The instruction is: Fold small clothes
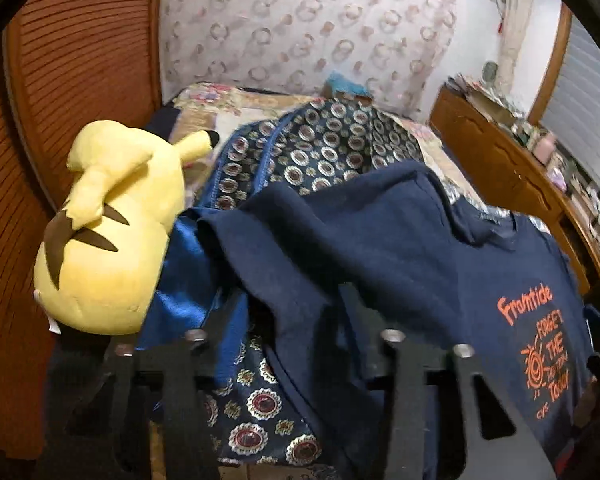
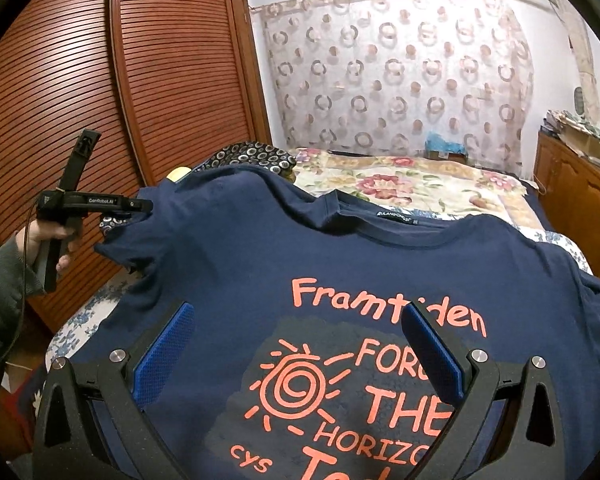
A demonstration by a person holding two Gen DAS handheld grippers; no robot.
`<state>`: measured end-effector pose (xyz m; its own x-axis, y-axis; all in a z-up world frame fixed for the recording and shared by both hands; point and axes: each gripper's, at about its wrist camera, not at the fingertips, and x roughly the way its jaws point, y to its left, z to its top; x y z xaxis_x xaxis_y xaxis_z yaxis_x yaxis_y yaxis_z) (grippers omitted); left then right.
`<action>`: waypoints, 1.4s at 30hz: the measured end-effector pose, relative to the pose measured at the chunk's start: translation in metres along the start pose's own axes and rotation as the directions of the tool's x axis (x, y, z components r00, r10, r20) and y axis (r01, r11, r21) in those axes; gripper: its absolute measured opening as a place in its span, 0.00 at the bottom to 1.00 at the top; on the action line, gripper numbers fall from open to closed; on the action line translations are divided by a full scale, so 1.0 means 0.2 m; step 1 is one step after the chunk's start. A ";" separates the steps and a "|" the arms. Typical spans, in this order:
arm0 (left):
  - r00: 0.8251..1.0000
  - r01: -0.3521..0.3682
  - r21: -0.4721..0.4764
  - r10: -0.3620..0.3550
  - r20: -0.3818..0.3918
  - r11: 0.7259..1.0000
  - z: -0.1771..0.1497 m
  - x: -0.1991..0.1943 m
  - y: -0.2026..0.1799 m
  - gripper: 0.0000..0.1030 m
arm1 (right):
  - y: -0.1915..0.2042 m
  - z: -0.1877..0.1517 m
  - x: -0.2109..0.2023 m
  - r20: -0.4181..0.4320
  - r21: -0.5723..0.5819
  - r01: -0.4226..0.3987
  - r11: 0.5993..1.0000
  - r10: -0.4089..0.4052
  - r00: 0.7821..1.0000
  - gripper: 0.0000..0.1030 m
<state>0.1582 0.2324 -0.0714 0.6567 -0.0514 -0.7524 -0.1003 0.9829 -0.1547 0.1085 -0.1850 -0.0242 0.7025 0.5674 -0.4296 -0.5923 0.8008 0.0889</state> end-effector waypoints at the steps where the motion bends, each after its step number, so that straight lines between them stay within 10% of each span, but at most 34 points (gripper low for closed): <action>1: 1.000 -0.017 0.012 0.017 -0.007 1.000 0.00 0.01 -0.01 0.19 | 0.00 0.00 0.00 -0.002 0.002 0.002 1.000 -0.002 1.000 1.00; 3: 1.000 -0.019 0.030 0.019 0.006 0.999 0.01 0.00 -0.05 0.05 | -0.01 0.00 -0.01 -0.005 0.008 0.001 1.000 -0.001 1.000 1.00; 13: 0.982 0.080 0.223 -0.115 0.149 0.972 0.12 -0.31 -0.54 0.04 | -0.06 -0.01 -0.05 0.006 0.023 0.017 1.000 -0.017 1.000 1.00; 20: 0.976 0.139 0.354 -0.188 0.108 0.925 0.18 -0.27 -1.00 0.05 | -0.18 -0.02 -0.13 0.030 0.066 0.051 0.997 -0.053 0.998 1.00; 24: 0.976 0.166 0.403 -0.208 0.063 0.900 0.15 -0.19 -1.15 0.39 | -0.22 -0.02 -0.14 0.028 0.084 0.067 0.994 -0.069 0.997 1.00; 30: 0.979 0.158 0.401 -0.195 0.052 0.902 0.07 -0.18 -1.14 0.59 | -0.22 -0.01 -0.14 0.026 0.083 0.083 0.993 -0.086 0.996 1.00; 42: 0.980 0.197 0.334 -0.193 -0.047 0.922 -0.17 -0.01 -1.05 0.69 | -0.26 -0.01 -0.18 0.009 0.051 0.129 0.990 -0.130 0.991 0.99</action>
<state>0.1514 0.0203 -0.0593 0.6279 -0.2482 -0.7377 0.2867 0.9549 -0.0773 0.1133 -0.2462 -0.0146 0.7771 0.4603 -0.4292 -0.4758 0.8761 0.0779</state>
